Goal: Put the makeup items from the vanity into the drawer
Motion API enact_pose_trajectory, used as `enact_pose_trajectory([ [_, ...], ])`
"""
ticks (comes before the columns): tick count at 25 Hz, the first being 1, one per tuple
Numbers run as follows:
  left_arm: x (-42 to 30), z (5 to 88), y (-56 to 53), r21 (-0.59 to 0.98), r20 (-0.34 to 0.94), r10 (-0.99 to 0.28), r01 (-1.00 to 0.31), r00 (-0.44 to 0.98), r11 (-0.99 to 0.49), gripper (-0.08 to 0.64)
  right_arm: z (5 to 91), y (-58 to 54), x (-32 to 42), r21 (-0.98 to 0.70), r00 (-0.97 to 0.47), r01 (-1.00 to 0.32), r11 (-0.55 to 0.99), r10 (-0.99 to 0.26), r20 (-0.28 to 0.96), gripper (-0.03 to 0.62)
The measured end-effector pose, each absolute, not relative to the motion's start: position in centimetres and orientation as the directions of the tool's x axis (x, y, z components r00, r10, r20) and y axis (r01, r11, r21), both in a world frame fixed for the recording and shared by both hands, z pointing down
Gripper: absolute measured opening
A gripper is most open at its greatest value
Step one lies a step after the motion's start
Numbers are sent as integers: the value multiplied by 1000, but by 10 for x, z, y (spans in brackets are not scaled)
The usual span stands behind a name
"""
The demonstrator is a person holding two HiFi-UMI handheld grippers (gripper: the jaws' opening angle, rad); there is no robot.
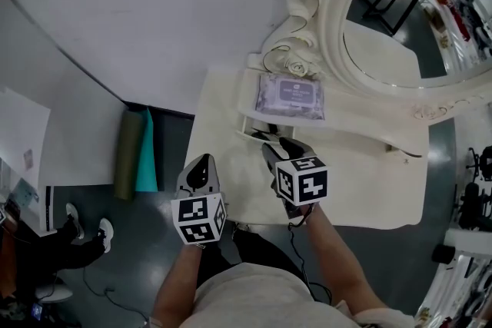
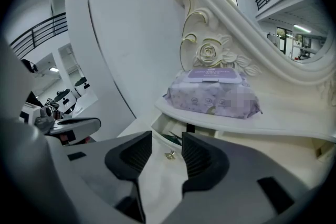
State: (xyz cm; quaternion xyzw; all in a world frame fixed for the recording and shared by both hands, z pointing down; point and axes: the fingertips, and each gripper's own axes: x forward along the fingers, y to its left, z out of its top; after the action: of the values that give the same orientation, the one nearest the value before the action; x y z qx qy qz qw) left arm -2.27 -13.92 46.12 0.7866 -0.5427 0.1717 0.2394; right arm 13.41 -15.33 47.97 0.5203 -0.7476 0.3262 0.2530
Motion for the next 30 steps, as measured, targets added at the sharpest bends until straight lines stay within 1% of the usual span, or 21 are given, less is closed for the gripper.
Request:
enact_pose_trajectory([
  [7, -27, 449, -135, 187, 507, -773, -924, 380, -332, 5, 461, -147, 138, -191, -271, -962, 193, -677, 684, 181],
  [11, -31, 438, -131, 186, 487, -775, -915, 402, -358, 4, 447, -139, 138, -180, -235, -972, 153, -714, 659, 155],
  [19, -34, 420, -114, 188, 448, -762, -882, 468, -432, 3, 426, -111, 136, -169, -165, -983, 75, -767, 620, 135],
  [27, -40, 403, -93, 180, 413, -750, -853, 517, -489, 3, 413, -74, 128, -154, -93, -988, 1, -798, 596, 98],
  [30, -44, 400, -83, 175, 405, -741, -841, 535, -511, 5, 412, -56, 128, -146, -52, -988, -43, -805, 591, 61],
])
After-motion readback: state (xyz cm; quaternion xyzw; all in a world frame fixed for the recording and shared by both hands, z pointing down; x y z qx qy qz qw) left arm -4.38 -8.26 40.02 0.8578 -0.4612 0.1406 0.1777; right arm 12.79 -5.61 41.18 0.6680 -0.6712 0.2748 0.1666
